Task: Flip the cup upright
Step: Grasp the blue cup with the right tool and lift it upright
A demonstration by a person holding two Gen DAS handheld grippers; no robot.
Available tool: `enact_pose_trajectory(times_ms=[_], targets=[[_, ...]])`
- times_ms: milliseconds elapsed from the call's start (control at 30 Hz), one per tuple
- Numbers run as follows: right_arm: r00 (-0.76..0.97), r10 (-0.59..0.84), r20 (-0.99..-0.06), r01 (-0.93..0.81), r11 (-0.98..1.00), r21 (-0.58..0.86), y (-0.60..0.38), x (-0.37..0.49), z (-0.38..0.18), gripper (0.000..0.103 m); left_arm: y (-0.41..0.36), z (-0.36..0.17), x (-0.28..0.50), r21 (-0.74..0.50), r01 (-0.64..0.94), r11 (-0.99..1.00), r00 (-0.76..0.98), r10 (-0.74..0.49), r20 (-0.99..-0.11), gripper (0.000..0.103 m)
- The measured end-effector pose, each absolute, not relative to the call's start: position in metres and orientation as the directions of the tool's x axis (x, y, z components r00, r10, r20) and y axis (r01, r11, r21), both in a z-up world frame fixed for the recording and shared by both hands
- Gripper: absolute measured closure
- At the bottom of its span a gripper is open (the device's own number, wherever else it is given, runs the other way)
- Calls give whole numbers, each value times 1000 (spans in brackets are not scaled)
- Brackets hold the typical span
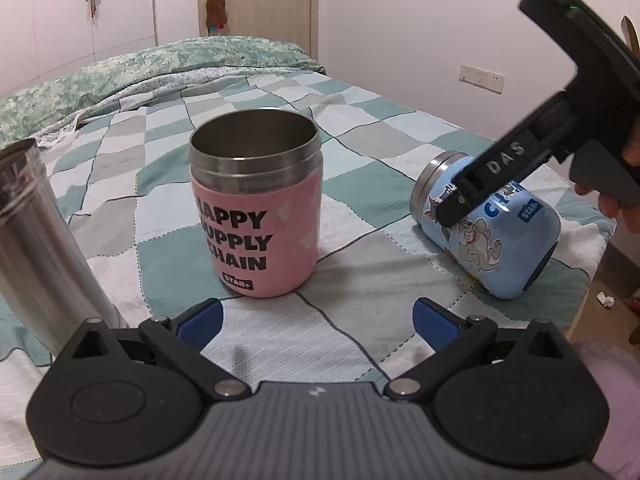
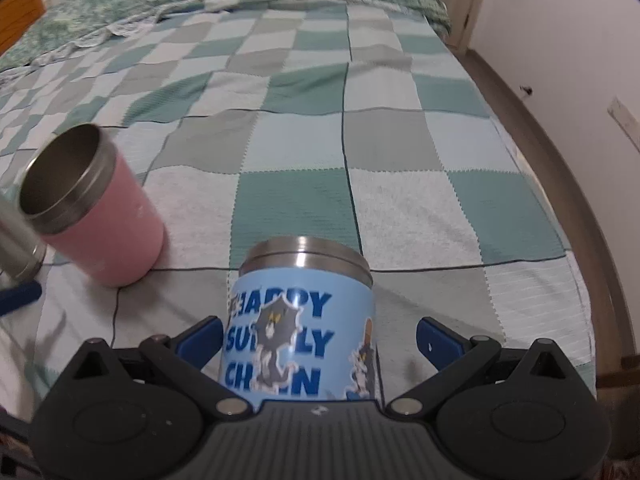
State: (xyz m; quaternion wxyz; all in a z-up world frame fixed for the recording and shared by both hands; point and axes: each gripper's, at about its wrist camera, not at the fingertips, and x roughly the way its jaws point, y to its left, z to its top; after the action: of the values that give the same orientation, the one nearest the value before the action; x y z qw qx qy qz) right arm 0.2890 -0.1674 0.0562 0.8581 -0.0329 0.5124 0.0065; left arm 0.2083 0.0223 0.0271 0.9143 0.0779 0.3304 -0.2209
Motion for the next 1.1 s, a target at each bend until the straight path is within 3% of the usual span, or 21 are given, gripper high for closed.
enact_pose_trajectory(times_ms=[233, 300, 367, 500, 633, 933, 1100], targets=[[413, -20, -910, 10, 1000, -17, -166, 313, 44, 0, 26, 23, 214, -26, 448, 894, 682, -360, -636, 0], [400, -6, -916, 22, 1000, 3, -166, 316, 40, 4, 25, 22, 214, -27, 446, 895, 681, -359, -638, 0], [389, 14, -921, 8, 1000, 18, -165, 319, 37, 20, 25, 22, 213, -29, 445, 895, 681, -359, -639, 0], [461, 51, -886, -47, 998, 33, -166, 301, 44, 20, 26, 25, 209, -32, 441, 897, 685, -359, -634, 0], [600, 128, -789, -113, 991, 74, -177, 268, 65, 20, 27, 30, 204, -36, 438, 898, 692, -362, -625, 0], [896, 129, -425, -152, 988, -20, -184, 235, 95, 20, 25, 44, 191, -33, 405, 914, 724, -342, -598, 0], [913, 154, -379, -167, 986, -1, -174, 265, 71, 20, 26, 44, 197, -41, 352, 935, 740, -305, -599, 0]])
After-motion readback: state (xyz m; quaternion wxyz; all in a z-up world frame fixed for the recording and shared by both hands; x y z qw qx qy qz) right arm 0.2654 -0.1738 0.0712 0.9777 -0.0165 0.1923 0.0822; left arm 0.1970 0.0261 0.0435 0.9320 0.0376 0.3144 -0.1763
